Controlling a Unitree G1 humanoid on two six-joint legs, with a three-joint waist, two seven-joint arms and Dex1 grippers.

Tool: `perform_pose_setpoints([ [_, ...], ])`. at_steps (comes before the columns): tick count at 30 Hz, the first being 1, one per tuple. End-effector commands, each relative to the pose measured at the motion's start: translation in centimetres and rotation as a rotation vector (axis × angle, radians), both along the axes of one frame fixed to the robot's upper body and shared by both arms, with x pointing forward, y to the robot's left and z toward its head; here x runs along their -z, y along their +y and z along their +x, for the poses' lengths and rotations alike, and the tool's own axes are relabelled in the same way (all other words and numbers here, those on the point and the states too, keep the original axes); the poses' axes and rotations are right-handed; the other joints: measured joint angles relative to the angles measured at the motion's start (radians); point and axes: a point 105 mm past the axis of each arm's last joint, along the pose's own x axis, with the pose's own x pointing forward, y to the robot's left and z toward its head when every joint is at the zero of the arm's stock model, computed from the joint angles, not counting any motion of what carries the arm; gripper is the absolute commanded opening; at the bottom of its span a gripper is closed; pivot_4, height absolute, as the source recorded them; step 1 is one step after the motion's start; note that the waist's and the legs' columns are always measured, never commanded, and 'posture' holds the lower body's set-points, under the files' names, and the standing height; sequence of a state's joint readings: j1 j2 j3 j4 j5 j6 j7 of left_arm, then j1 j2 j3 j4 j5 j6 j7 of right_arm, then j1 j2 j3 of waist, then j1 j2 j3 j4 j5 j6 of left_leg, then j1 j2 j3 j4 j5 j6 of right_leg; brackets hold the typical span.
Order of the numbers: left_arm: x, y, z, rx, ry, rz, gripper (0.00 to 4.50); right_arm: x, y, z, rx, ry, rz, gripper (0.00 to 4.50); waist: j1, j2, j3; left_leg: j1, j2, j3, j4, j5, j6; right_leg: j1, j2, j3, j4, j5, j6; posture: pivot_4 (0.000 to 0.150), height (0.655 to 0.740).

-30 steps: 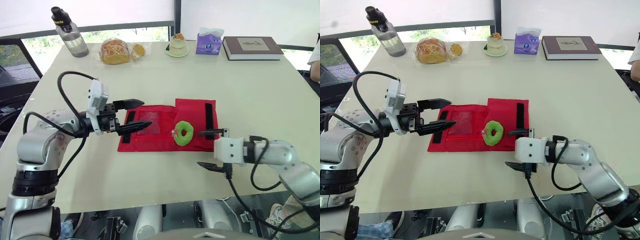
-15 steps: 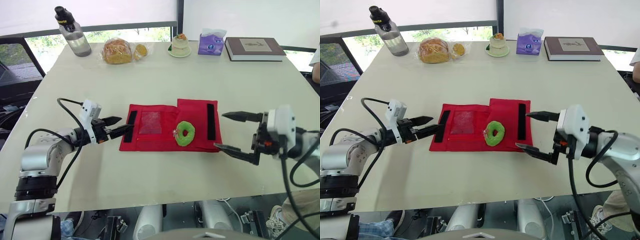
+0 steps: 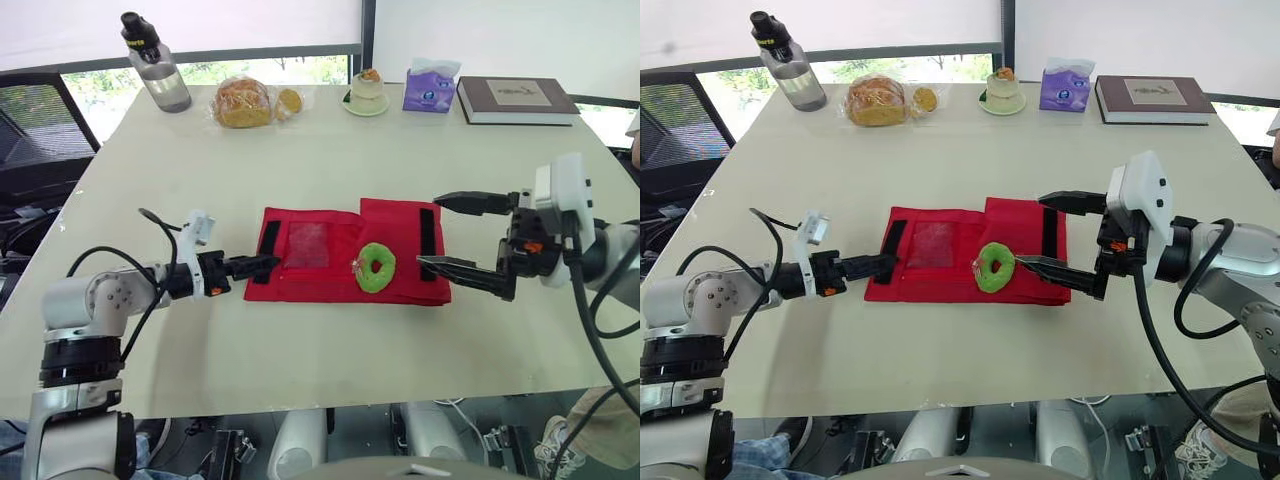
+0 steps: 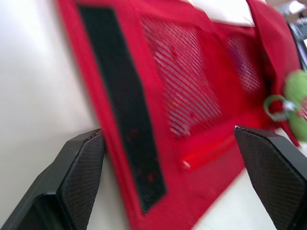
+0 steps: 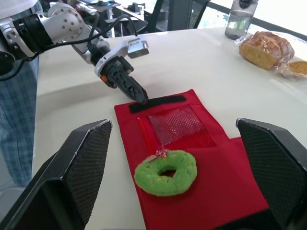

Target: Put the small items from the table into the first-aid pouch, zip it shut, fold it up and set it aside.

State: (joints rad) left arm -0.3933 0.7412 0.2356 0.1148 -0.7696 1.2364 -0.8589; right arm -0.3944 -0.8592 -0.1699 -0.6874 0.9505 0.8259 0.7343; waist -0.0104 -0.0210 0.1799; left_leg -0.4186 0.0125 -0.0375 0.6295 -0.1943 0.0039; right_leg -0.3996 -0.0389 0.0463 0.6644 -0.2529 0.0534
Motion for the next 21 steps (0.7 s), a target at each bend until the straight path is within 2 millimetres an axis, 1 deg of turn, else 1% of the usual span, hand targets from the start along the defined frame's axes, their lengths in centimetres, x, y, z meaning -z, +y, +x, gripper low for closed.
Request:
perform_pose_setpoints([
  [1,-0.2,-1.1,-0.1,0.019,0.067,-0.134,3.95,-0.6,0.5,-0.3,-0.029,-0.043,-0.003,4.5,0.001,0.0,0.0,0.0,-0.001,0.0,0.0,0.0,0.0,0.0,0.0,0.0,0.0,0.0,0.0,0.15,0.74],
  [2,-0.6,-1.0,0.0,0.01,0.065,-0.16,3.82,-0.7,0.7,-0.4,-0.034,-0.046,-0.002,4.5,0.0,0.0,0.0,0.0,-0.001,0.0,0.001,0.0,0.0,0.0,0.0,0.0,0.0,0.0,0.0,0.15,0.74],
  [3,-1.2,-0.8,0.1,0.006,0.058,-0.194,3.22,-0.7,0.8,-0.4,-0.041,-0.049,-0.001,4.5,-0.002,-0.001,0.001,0.0,-0.001,0.0,0.001,0.0,0.0,0.0,-0.001,0.0,0.0,0.0,0.0,0.15,0.74],
  [4,-1.5,-0.7,0.1,0.003,0.054,-0.215,2.74,-0.7,0.9,-0.4,-0.046,-0.05,-0.001,4.5,-0.003,-0.001,0.001,-0.001,-0.001,0.0,0.001,0.0,0.0,0.0,0.0,0.0,0.0,0.0,0.0,0.15,0.74],
  [6,-2.0,-0.6,0.1,0.006,0.047,-0.238,2.04,-0.8,1.0,-0.3,-0.051,-0.052,-0.002,4.5,-0.005,-0.001,0.001,-0.001,-0.001,-0.001,0.001,0.0,0.0,-0.001,0.0,-0.001,0.0,0.0,0.001,0.15,0.74],
  [8,-2.5,-0.5,0.0,0.012,0.037,-0.262,1.07,-0.8,1.2,-0.3,-0.058,-0.057,-0.001,4.5,-0.004,-0.001,0.001,-0.002,0.0,-0.001,0.001,0.0,0.0,-0.001,0.0,-0.001,0.0,0.001,0.002,0.15,0.74],
  [9,-2.7,-0.5,-0.1,0.013,0.032,-0.273,0.86,-0.8,1.3,-0.2,-0.061,-0.059,-0.001,4.5,-0.004,-0.001,0.001,-0.002,0.0,-0.002,0.001,0.0,0.0,-0.001,0.0,-0.001,0.0,0.001,0.002,0.15,0.74],
  [10,-2.9,-0.4,-0.1,0.014,0.025,-0.282,0.25,-0.8,1.4,-0.2,-0.065,-0.062,0.001,4.5,-0.005,-0.001,0.001,-0.002,0.0,-0.002,0.001,0.0,0.0,-0.001,0.0,-0.001,0.0,0.001,0.001,0.15,0.74],
  [11,-3.0,-0.4,-0.1,0.01,0.019,-0.289,0.07,-0.9,1.5,-0.1,-0.069,-0.064,0.005,4.5,-0.004,-0.001,0.001,-0.002,0.0,-0.002,0.001,0.0,0.0,-0.001,0.0,-0.001,0.0,0.001,0.001,0.15,0.74],
  [15,-2.3,0.1,-0.3,-0.015,-0.01,-0.251,0.07,-0.9,2.2,0.4,-0.076,-0.081,0.019,4.5,-0.006,-0.001,0.001,-0.002,0.0,-0.001,0.001,0.0,0.0,-0.001,-0.001,-0.001,0.0,0.001,0.0,0.15,0.74],
  [19,-2.3,0.5,-0.4,-0.033,-0.037,-0.243,0.07,-0.2,2.3,2.1,-0.035,-0.065,0.027,4.5,-0.005,-0.002,0.001,-0.002,0.0,-0.001,0.001,0.0,0.0,-0.001,-0.001,-0.001,0.0,0.0,0.0,0.15,0.74],
  [21,-2.5,0.7,-0.6,-0.025,-0.045,-0.251,0.0,0.7,2.2,3.4,-0.008,-0.055,0.008,3.97,-0.004,-0.001,0.001,-0.002,0.0,-0.001,0.001,0.0,0.0,-0.001,-0.001,-0.001,0.0,0.001,0.0,0.15,0.74],
])
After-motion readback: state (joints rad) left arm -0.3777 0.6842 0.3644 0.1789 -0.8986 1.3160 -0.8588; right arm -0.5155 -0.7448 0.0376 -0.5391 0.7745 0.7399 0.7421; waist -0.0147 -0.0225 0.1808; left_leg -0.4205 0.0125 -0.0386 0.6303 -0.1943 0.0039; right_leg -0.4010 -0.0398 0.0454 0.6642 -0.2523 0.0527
